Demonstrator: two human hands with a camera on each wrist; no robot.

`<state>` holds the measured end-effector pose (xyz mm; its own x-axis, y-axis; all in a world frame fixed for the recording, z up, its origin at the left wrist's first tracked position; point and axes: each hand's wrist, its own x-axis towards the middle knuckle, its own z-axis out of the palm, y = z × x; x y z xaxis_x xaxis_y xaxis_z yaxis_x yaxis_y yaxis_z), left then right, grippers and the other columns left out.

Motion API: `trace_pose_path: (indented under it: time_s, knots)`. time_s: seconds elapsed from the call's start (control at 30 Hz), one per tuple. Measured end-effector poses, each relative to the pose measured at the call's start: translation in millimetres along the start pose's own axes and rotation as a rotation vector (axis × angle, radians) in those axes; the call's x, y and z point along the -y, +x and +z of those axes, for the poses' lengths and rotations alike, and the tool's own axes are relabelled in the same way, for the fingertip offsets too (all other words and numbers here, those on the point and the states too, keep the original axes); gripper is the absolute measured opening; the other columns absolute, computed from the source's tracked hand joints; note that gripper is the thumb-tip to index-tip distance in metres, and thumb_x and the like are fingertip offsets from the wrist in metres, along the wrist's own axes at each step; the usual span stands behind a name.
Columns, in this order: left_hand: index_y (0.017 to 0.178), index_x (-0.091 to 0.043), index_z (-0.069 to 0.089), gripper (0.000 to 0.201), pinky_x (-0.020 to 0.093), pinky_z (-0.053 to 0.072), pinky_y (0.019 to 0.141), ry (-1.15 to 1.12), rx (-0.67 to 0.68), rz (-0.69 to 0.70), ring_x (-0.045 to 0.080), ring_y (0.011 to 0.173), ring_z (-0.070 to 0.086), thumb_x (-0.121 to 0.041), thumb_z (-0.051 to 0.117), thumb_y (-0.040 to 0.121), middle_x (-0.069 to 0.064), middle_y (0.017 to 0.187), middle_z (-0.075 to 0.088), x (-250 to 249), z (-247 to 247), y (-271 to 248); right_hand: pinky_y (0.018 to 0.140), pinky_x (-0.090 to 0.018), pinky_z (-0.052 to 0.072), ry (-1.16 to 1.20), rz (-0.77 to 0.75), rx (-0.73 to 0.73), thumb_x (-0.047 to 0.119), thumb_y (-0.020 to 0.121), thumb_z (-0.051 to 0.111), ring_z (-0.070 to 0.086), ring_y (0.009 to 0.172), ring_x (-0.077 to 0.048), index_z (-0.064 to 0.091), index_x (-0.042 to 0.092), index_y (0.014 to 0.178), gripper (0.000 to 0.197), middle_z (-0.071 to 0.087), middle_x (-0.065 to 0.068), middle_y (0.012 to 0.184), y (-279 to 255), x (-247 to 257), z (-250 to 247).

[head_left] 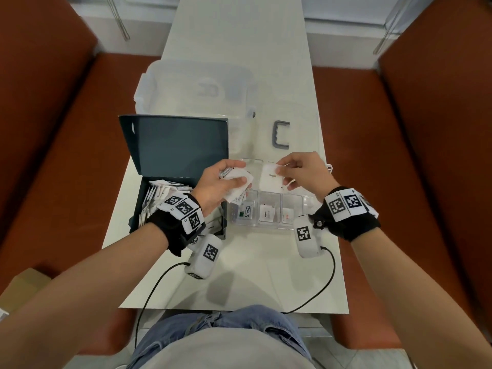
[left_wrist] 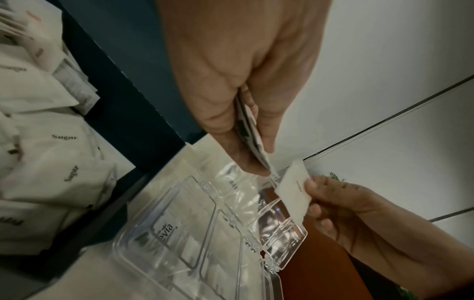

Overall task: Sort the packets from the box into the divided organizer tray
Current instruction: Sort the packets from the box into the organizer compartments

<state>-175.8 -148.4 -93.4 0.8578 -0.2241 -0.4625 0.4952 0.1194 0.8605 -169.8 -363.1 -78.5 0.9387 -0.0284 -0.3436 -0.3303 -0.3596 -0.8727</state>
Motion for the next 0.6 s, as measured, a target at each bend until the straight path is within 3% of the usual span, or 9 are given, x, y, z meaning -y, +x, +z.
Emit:
trace_pose_path:
  time_s: [0.07,0.23,0.4,0.5,0.6]
  knots:
    - [0.116,-0.005,0.062,0.036,0.031,0.061,0.064,0.013,0.0,-0.006,0.022,0.081,0.073,0.008,0.065,0.083,0.018,0.118,0.062,-0.5,-2.2,0.3,0.052,-0.022,0.053,-0.066,0.036,-0.001,0.006,0.085,0.069,0.063,0.057,-0.013,0.068,0.002,0.095,0.011,0.067,-0.01,0.075,0.9,-6.1,-17.9]
    - [0.118,-0.004,0.061,0.037,0.044,0.057,0.083,0.049,0.0,-0.02,0.032,0.091,0.069,0.008,0.065,0.084,0.022,0.125,0.059,-0.2,3.9,2.7,0.057,-0.021,0.054,-0.406,0.186,0.011,0.008,0.088,0.066,0.068,0.065,-0.02,0.069,0.004,0.095,0.009,0.07,-0.017,0.083,1.6,-31.9,-50.9]
    - [0.119,-0.003,0.06,0.036,0.037,0.059,0.074,0.066,0.029,-0.034,0.032,0.09,0.069,0.009,0.064,0.085,0.023,0.127,0.057,1.9,22.2,2.5,0.049,-0.018,0.053,-0.601,0.284,-0.023,0.001,0.091,0.05,0.068,0.064,-0.022,0.067,0.006,0.088,0.018,0.06,-0.021,0.108,0.8,-55.5,-58.6]
    - [0.121,-0.001,0.058,0.038,0.032,0.06,0.069,0.078,0.041,-0.037,0.032,0.088,0.068,0.01,0.063,0.085,0.025,0.128,0.056,3.6,32.9,2.6,0.06,-0.025,0.057,-0.682,0.303,-0.04,0.003,0.094,0.045,0.071,0.071,-0.027,0.067,0.001,0.098,0.022,0.06,-0.022,0.104,-0.4,-63.6,-53.6]
    - [0.122,-0.001,0.058,0.039,0.036,0.059,0.075,0.083,0.046,-0.049,0.037,0.093,0.067,0.011,0.063,0.085,0.024,0.128,0.055,4.5,40.5,3.3,0.072,-0.035,0.059,-0.728,0.297,0.01,0.003,0.093,0.044,0.07,0.076,-0.031,0.066,0.0,0.1,0.024,0.062,-0.021,0.104,-1.9,-70.7,-44.4]
